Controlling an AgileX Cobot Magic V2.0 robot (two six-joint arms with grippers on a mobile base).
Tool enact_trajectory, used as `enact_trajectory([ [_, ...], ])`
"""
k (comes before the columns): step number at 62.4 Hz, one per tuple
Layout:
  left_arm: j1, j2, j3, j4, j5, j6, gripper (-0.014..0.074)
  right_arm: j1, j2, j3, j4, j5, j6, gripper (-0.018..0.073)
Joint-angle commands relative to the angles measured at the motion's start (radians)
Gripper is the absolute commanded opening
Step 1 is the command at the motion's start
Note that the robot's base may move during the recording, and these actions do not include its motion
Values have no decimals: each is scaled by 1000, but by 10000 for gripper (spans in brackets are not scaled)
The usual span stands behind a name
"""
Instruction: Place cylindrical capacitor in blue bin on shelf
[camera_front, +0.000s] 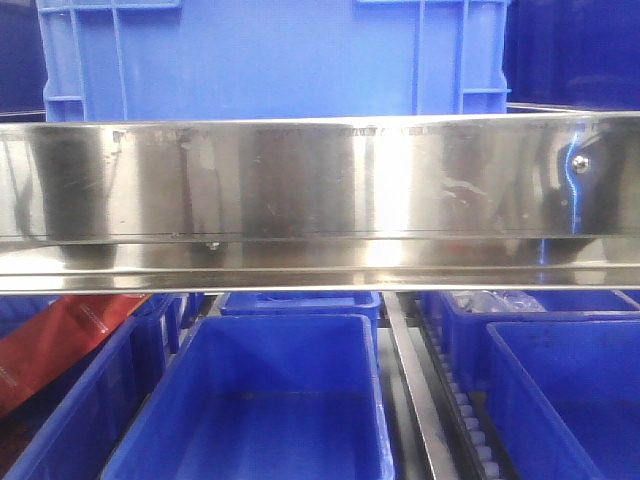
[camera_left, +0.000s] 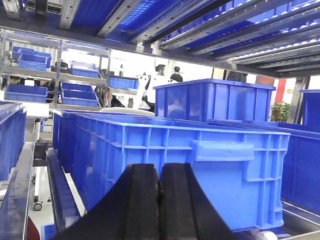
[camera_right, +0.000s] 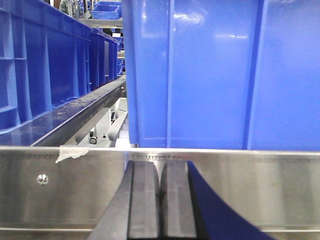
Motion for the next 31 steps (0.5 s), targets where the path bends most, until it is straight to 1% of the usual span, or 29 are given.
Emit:
enact_trajectory([
  [1,3,-5,0,0,-21,-2,-111,-7,-3,0,-8,-25,-5,-168],
  [4,3,-5,0,0,-21,-2,-111,-7,-3,0,-8,-25,-5,-168],
  [10,3,-5,0,62,-12,11,-111,-7,-3,0,-8,-25,-5,-168],
  [14,14,-5,2,63,41,11,-111,-7,-3,0,-8,-25,-5,-168],
  [17,44,-12,2,90,94,17,-111,-7,-3,0,-8,-23,-5,-168],
  [20,91,-19,2,138,168,21,-111,-7,-3,0,-8,-23,-5,-168],
  [22,129,-23,2,149,230,21,-111,-7,-3,0,-8,-23,-5,-168],
  [25,181,-30,6,156,288,21,-111,-7,-3,0,-8,-23,-5,-168],
  [28,233,-40,14,156,320,21,-111,-7,-3,0,-8,-23,-5,-168],
  [31,293,-51,36,154,312,21,-111,-7,-3,0,-8,-23,-5,-168],
])
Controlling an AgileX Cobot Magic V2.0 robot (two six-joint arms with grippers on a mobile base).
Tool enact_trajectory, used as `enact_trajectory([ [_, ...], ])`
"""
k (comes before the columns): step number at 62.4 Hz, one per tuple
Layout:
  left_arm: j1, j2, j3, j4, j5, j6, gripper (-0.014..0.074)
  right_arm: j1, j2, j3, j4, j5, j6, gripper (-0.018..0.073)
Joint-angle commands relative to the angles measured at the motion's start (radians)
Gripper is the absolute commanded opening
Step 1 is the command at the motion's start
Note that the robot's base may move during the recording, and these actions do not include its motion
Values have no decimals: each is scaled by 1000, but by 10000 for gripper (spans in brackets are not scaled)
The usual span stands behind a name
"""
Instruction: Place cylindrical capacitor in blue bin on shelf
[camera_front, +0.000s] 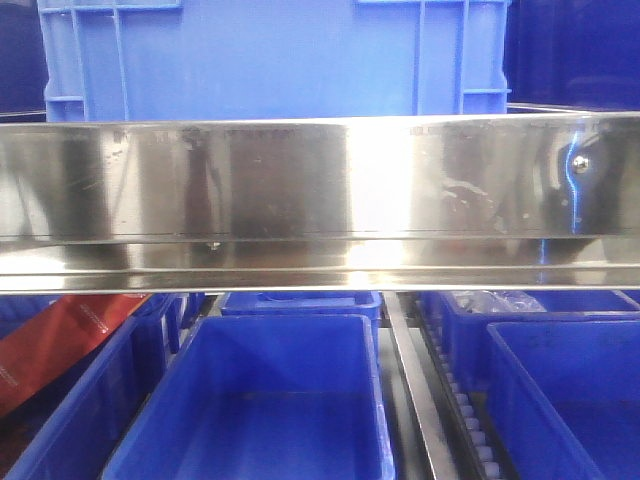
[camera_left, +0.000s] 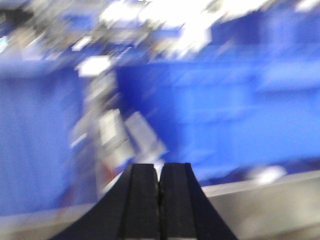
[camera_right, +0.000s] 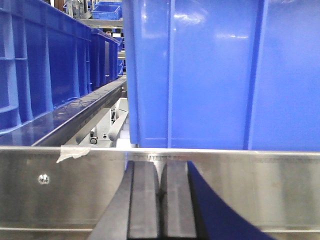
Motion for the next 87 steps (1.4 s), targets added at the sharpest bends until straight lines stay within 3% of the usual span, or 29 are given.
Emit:
enact_trajectory([
  [1,105,-25,29,6,23,4,-111,-7,-3,0,-8,-21,-5,-168],
  [5,177,-48,99,-8,-98,4,-111,-7,-3,0,-8,-21,-5,-168],
  [11,229,-71,198,-18,-293,4,-111,-7,-3,0,-8,-21,-5,-168],
  [19,240,-97,271,-44,-399,4,-111,-7,-3,0,-8,-21,-5,-168],
  [23,240,-97,271,-56,-307,4,-111,-7,-3,0,-8,-21,-5,-168],
  [27,229,-97,271,-56,-293,7,-111,-7,-3,0,-8,-21,-5,-168],
  [45,184,-97,271,-68,-305,38,-111,-7,-3,0,-8,-21,-5,-168],
  [87,186,-97,271,-88,-309,34,-111,-7,-3,0,-8,-21,-5,-168],
])
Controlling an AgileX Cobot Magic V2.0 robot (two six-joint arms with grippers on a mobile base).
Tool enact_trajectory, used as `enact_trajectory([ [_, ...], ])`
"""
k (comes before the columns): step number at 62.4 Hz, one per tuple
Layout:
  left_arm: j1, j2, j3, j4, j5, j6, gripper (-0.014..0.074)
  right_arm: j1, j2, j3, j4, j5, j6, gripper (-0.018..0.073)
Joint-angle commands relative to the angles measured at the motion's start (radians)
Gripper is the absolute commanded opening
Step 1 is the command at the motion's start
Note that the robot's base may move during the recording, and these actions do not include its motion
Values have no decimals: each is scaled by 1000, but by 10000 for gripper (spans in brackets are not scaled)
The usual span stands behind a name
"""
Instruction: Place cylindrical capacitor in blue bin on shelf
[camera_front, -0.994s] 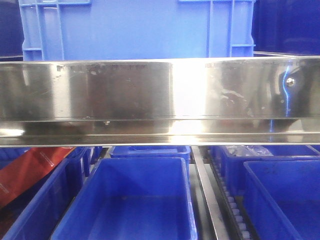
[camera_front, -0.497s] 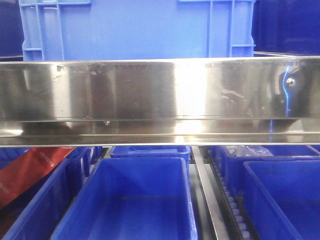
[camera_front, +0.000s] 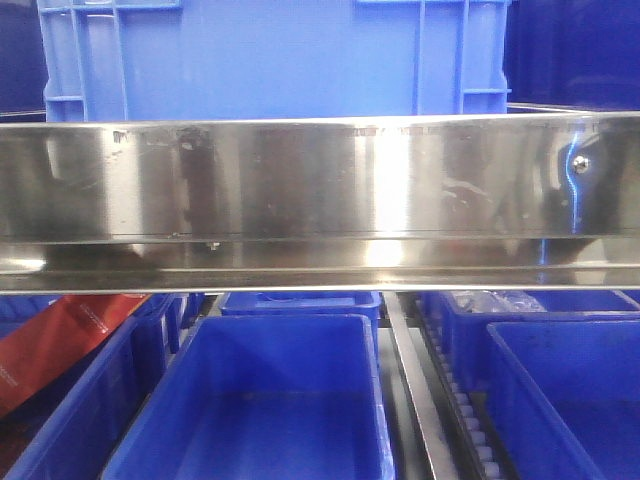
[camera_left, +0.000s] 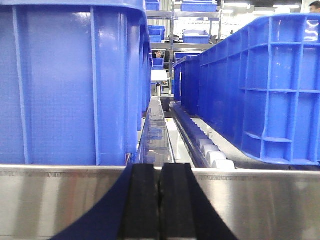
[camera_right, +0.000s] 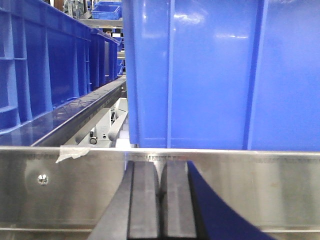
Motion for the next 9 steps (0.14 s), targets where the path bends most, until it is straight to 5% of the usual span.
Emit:
enact_trajectory([
  [1,-5,-5,-2,-6,-18,-1,-111,-7,-3,0,-8,-21,-5,-168],
  [9,-5,-5,-2,-6,-18,-1,-111,-7,-3,0,-8,-21,-5,-168],
])
